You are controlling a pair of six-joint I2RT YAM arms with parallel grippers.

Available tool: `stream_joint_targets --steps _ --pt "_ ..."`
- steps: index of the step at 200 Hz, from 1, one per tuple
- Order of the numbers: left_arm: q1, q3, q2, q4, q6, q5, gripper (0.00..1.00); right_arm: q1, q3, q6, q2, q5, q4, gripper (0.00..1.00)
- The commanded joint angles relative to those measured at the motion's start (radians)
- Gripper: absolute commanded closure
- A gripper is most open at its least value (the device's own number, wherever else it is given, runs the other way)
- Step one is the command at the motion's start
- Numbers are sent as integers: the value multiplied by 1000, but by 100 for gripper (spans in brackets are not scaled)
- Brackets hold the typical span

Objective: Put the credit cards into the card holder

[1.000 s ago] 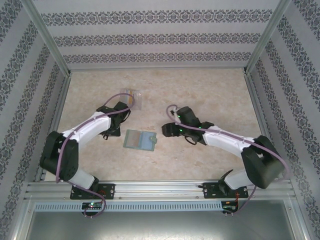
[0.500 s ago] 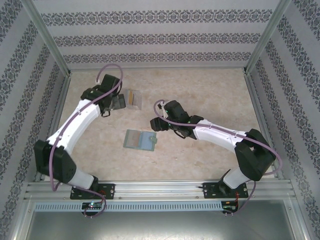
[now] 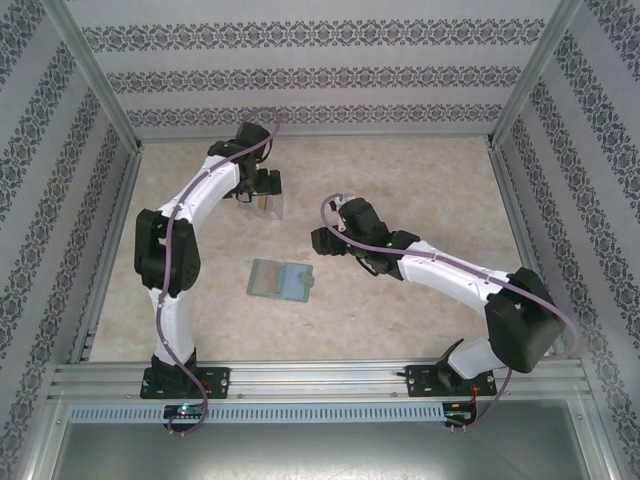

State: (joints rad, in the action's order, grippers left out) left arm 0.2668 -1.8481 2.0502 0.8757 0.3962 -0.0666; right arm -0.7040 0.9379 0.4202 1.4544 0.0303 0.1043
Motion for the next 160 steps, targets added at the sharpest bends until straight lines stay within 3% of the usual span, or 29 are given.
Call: stream_joint_targets --steps 1,35,83,160 --pt "-43 -78 58 52 -31 9 0 21 -27 9 -33 30 18 30" --pt "-48 -112 111 53 -48 -53 4 40 -30 11 -43 22 27 30" --pt "-49 -140 166 73 -68 -75 18 42 -30 28 -26 14 19 31" --pt "-47 -176 215 118 -96 -87 16 40 -24 34 -12 17 21 31"
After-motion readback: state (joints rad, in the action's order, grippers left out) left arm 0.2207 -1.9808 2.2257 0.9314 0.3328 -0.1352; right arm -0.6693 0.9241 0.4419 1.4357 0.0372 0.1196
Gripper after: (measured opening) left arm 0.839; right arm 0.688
